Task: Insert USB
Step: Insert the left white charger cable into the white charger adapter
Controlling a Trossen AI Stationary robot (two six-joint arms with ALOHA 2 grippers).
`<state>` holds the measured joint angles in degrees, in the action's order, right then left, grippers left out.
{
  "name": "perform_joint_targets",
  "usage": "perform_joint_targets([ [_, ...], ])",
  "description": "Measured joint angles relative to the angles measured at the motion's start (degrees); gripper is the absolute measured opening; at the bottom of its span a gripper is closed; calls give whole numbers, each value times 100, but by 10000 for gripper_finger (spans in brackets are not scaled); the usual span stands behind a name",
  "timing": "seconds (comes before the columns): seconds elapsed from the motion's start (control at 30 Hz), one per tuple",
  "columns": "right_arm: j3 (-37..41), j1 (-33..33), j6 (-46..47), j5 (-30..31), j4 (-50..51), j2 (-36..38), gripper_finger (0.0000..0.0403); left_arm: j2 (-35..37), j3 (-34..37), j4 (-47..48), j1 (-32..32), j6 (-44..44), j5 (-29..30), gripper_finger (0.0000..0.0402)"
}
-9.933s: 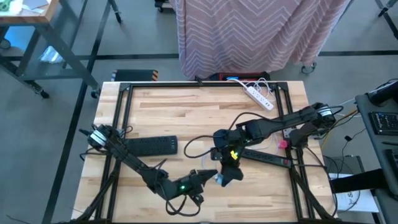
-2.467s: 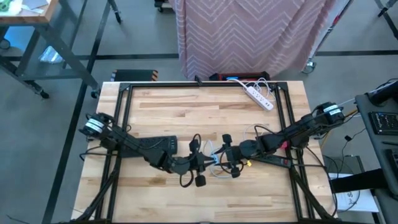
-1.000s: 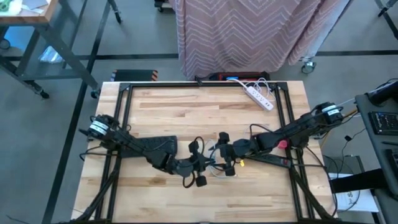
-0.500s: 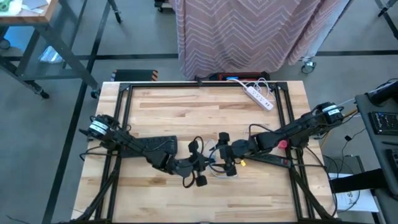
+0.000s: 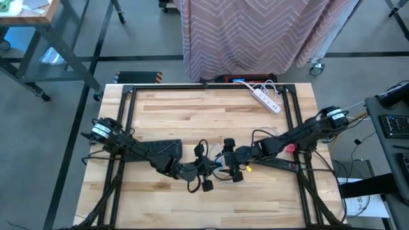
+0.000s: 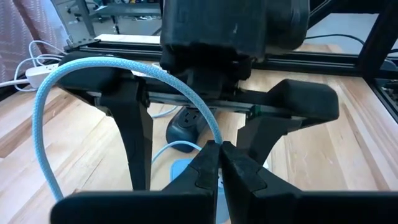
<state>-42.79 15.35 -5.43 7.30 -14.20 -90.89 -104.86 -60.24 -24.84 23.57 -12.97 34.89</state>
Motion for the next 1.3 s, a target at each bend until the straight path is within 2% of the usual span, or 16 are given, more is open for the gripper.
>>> perform_joint_targets([
  [0.1,1,0,-18,1,-18,2,299,0,-1,4,0,2,0,1],
  [0.23,1,0,-4,1,-19,2,277,0,-1,24,0,2,0,0],
  [0.47,1,0,91,20,-31,2,180,2,-3,24,-4,4,15,0],
  [0.5,3,0,94,20,-55,2,177,2,-3,24,-4,4,17,0],
  [0.93,-84,0,336,16,-52,0,177,24,-14,101,-4,7,31,0],
  [1.13,-117,0,335,29,-177,2,228,15,-11,193,-7,13,4,0],
  [1.3,-119,2,285,23,-153,4,207,11,-7,212,-7,9,-13,0],
])
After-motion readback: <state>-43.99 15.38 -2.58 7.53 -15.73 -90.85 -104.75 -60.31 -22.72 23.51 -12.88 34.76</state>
